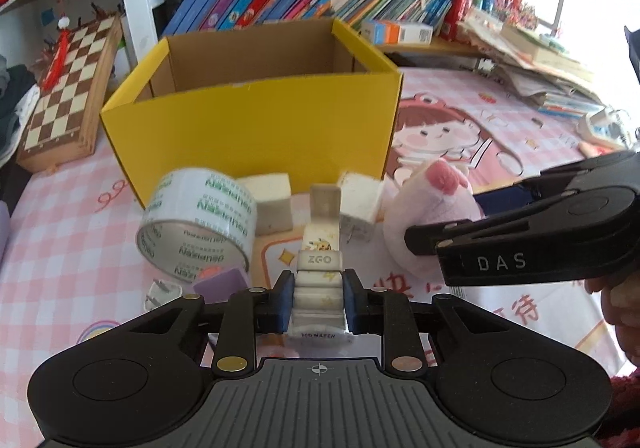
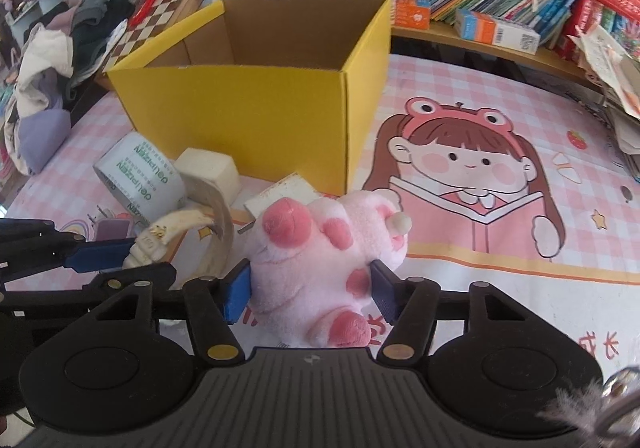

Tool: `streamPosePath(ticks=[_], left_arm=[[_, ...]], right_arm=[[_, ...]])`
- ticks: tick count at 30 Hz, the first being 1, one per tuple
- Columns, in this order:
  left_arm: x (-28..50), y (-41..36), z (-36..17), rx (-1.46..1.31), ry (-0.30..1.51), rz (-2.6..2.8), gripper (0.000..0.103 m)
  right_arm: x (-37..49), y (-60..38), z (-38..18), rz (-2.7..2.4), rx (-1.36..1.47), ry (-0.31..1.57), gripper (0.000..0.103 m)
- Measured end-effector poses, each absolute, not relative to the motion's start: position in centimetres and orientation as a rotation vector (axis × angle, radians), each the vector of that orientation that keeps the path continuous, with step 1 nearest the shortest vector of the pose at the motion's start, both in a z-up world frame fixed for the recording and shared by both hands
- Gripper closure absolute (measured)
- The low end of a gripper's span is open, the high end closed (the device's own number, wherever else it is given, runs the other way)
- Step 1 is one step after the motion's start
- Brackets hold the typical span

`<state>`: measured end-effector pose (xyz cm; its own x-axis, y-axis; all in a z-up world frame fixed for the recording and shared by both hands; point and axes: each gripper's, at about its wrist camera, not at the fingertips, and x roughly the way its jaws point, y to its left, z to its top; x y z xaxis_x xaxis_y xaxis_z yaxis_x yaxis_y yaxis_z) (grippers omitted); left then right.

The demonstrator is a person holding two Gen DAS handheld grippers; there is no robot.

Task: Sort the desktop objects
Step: 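Lift and carry the watch with the left tool while the right tool carries the pig over the box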

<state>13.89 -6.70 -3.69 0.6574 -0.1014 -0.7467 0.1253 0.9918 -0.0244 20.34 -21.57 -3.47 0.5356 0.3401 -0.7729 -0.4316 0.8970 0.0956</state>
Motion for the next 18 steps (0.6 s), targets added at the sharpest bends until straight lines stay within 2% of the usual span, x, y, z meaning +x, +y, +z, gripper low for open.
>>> streamPosePath(ticks=[18], left_arm=[[10.8, -5.5, -0.6, -0.007, 0.730, -0.163, 0.079]], right_arm=[[15.4, -22.2, -1.7, 0.411, -0.083, 0.851, 0.043]])
